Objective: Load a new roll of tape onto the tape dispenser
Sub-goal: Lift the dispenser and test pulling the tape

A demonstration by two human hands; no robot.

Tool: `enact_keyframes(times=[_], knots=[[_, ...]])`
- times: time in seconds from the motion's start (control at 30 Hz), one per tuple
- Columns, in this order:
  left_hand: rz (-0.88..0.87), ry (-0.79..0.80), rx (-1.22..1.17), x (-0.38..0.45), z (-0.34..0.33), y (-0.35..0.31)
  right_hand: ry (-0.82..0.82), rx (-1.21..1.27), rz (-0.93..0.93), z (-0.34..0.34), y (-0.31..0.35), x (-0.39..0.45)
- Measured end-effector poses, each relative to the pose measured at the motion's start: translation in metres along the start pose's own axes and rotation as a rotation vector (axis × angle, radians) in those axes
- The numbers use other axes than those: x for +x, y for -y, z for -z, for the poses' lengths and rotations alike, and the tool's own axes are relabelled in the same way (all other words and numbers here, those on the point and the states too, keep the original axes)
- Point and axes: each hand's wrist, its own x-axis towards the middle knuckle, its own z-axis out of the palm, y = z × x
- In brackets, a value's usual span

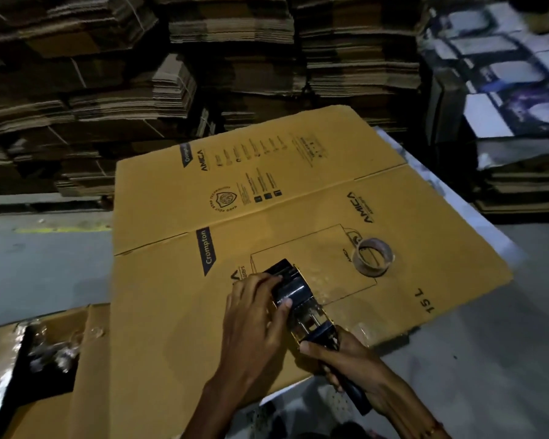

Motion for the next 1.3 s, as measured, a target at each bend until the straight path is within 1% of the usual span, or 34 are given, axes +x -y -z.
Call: enact_keyframes(times=[0.13, 0.2, 0.3, 0.43, 0.57, 0.7, 0.87, 0.97, 1.03, 1.1, 1.13, 1.2, 1.23, 1.3], knots=[[-0.044, 0.007, -0.052, 0.016, 0.01, 0.017, -0.072, 0.035, 0.021, -0.014, -0.009, -0.001], [-0.025, 0.019, -0.114, 0.024, 0.014, 0.023, -0.117, 0.06, 0.044, -0.021, -0.017, -0.001], [0.012, 0.116, -0.232, 0.033, 0.015, 0.032, -0.167, 0.086, 0.068, -0.027, -0.026, -0.001], [0.055, 0.24, -0.366, 0.038, 0.012, 0.038, -0.193, 0.129, 0.087, -0.036, -0.031, -0.006], [0.068, 0.308, -0.425, 0.039, 0.012, 0.039, -0.23, 0.181, 0.083, -0.043, -0.037, -0.014], [0.075, 0.383, -0.465, 0.041, 0.013, 0.04, -0.223, 0.184, 0.067, -0.045, -0.04, -0.024], [0.061, 0.43, -0.564, 0.056, 0.015, 0.041, -0.262, 0.221, 0.061, -0.046, -0.044, -0.031], [0.061, 0.512, -0.523, 0.067, 0.02, 0.036, -0.245, 0.258, 0.048, -0.043, -0.044, -0.035], [0.134, 0.577, -0.438, 0.073, 0.021, 0.033, -0.22, 0.31, 0.035, -0.041, -0.044, -0.038], [0.302, 0.656, -0.385, 0.079, 0.018, 0.031, -0.188, 0.373, 0.032, -0.039, -0.043, -0.04], [0.413, 0.699, -0.422, 0.082, 0.015, 0.029, -0.175, 0.395, 0.032, -0.039, -0.043, -0.041], [0.638, 0.773, -0.574, 0.085, 0.012, 0.023, -0.159, 0.397, 0.03, -0.036, -0.044, -0.041], [0.713, 0.794, -0.635, 0.087, 0.01, 0.021, -0.155, 0.381, 0.029, -0.034, -0.045, -0.041], [0.758, 0.815, -0.653, 0.089, 0.005, 0.016, -0.149, 0.349, 0.036, -0.031, -0.044, -0.042]])
